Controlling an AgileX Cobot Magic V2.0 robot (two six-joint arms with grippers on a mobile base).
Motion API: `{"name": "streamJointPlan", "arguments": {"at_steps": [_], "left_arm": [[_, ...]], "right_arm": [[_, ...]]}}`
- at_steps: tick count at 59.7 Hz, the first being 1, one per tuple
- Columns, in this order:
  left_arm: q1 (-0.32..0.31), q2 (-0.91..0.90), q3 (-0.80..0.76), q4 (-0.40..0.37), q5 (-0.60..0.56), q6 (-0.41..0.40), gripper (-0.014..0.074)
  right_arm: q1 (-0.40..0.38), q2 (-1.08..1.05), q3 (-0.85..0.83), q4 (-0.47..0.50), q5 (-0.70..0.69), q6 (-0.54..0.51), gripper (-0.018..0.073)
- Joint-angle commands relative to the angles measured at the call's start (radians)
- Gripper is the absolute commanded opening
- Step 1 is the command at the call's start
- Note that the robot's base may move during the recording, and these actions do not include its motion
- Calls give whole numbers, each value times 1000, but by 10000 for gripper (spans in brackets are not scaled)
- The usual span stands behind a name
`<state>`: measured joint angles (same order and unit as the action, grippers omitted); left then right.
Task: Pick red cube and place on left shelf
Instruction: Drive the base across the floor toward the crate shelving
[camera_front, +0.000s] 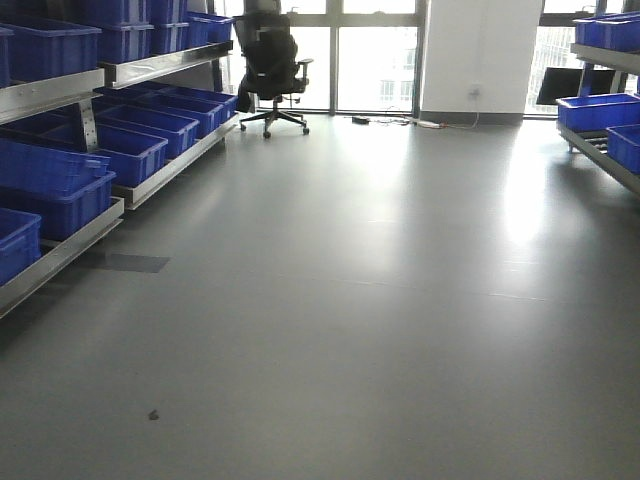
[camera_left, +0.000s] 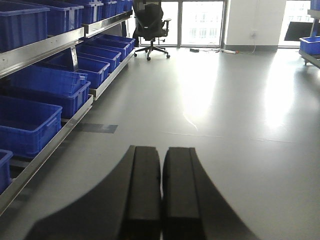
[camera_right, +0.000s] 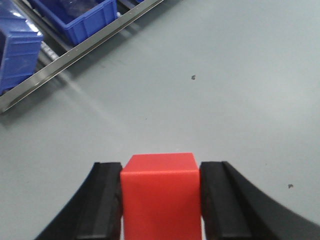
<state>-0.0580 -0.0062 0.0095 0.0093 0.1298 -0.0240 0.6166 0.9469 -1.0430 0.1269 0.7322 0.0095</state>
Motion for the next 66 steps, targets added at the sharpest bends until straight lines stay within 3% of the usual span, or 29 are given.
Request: {"name": "streamJointPlan", "arguments": {"at_steps": [1,66], "left_arm": [[-6,-16,23,-3,-88,-1,102],[-6,-16,23,-3,-88,-1,102]], "right_arm": [[1,-16,-28,2,-68,-10,54],[1,-16,-28,2,-68,-10,54]]}}
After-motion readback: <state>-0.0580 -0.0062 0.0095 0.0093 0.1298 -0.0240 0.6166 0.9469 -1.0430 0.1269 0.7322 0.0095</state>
